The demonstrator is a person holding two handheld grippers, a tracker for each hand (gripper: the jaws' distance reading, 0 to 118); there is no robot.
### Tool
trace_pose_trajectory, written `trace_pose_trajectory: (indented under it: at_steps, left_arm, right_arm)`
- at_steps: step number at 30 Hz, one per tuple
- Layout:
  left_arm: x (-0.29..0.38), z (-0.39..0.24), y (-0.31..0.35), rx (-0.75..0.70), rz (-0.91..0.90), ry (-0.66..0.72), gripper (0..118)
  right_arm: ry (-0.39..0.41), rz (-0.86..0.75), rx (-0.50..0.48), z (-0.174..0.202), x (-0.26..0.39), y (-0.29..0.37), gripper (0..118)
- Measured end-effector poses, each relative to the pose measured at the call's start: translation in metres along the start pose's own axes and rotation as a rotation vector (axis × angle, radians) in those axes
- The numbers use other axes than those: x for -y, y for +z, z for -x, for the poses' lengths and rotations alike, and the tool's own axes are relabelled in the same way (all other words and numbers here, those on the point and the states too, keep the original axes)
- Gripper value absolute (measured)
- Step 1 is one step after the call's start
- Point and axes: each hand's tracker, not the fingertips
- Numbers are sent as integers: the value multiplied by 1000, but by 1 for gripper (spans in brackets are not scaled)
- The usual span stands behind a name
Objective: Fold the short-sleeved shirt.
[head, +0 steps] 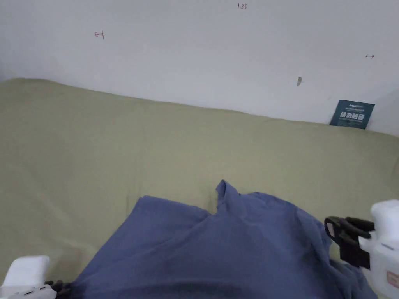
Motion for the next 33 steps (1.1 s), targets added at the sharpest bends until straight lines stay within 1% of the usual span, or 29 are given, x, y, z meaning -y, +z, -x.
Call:
trace_pose_trajectory:
  at_steps: [1, 2, 3, 5, 6, 7, 8, 9, 10, 11, 13, 15, 16, 17, 18, 19, 20, 21, 22, 24, 25, 26, 27, 29, 31, 33]
  left_arm:
    - [0, -1, -1, -1, 2, -10, 5]
    - [1, -1, -2, 0, 4, -12, 5]
    - [-1, 0, 3, 8, 5, 1, 5]
    - [-1, -2, 2, 12, 8, 14, 5]
    - [-1, -4, 1, 13, 11, 18, 5]
    - [-4, -2, 2, 13, 16, 18, 5]
    - [-4, -3, 1, 11, 17, 16, 5]
    - [-4, -5, 1, 10, 19, 14, 5]
    - [-4, -6, 1, 10, 21, 12, 5]
    - [-6, -1, 1, 13, 22, 13, 5]
    - [-6, 0, 0, 20, 24, 24, 5]
    - [-5, 4, -2, 28, 24, 35, 5]
    - [-4, 5, -3, 31, 21, 35, 5]
    - [-3, 5, -4, 33, 18, 32, 5]
    - [-2, 4, -4, 36, 15, 28, 5]
    - [-2, 7, -4, 39, 13, 29, 5]
    - [-3, 8, -4, 41, 13, 33, 5]
    - [-4, 8, -3, 43, 15, 38, 5]
    - [-6, 8, -2, 43, 16, 43, 5]
    - [-11, 10, 1, 44, 0, 43, 5]
    - [-15, 10, 3, 46, -6, 37, 5]
    - [-21, 10, 6, 52, -21, 30, 5]
    - [-28, 11, 10, 63, -40, 28, 5]
    - [-50, 11, 19, 82, -61, 18, 5]
    - [-81, 7, 32, 79, -116, -50, 5]
    - [-116, 2, 44, 63, -160, -112, 5]
  right_arm:
    - [27, 50, 4, -6, -18, -27, 0]
    - [74, 94, 6, -12, -37, -58, 0]
    - [119, 211, -88, -23, -58, -99, 0]
    - [173, 346, -113, -27, -81, -160, 2]
    - [225, 443, -103, -28, -88, -194, 19]
    - [261, 484, -50, -29, -93, -225, 54]
    - [261, 529, -35, -30, -94, -245, 93]
    - [257, 596, -41, -29, -89, -266, 117]
    - [248, 638, -57, -31, -84, -282, 110]
    - [233, 637, -77, -33, -84, -287, 105]
    - [184, 673, -62, -32, -73, -300, 106]
    - [181, 677, -44, -31, -65, -305, 105]
    - [182, 673, -52, -30, -61, -303, 99]
    - [172, 687, -63, -37, -59, -318, 87]
    - [110, 709, -103, -40, -56, -316, 69]
    - [29, 708, -153, -43, -56, -310, 56]
    - [11, 686, -132, -42, -57, -303, 13]
    - [37, 666, -106, -40, -66, -301, 0]
    - [32, 647, -125, -40, -70, -294, 0]
    - [75, 545, -89, -34, -83, -269, 0]
    - [77, 521, -100, -29, -88, -261, 0]
    - [61, 468, -112, -29, -95, -248, 0]
    - [50, 426, -89, -29, -104, -233, 0]
    - [13, 345, -102, -34, -121, -206, 0]
    - [11, 264, -93, -44, -140, -182, 0]
    - [38, 194, -33, -50, -162, -154, 0]
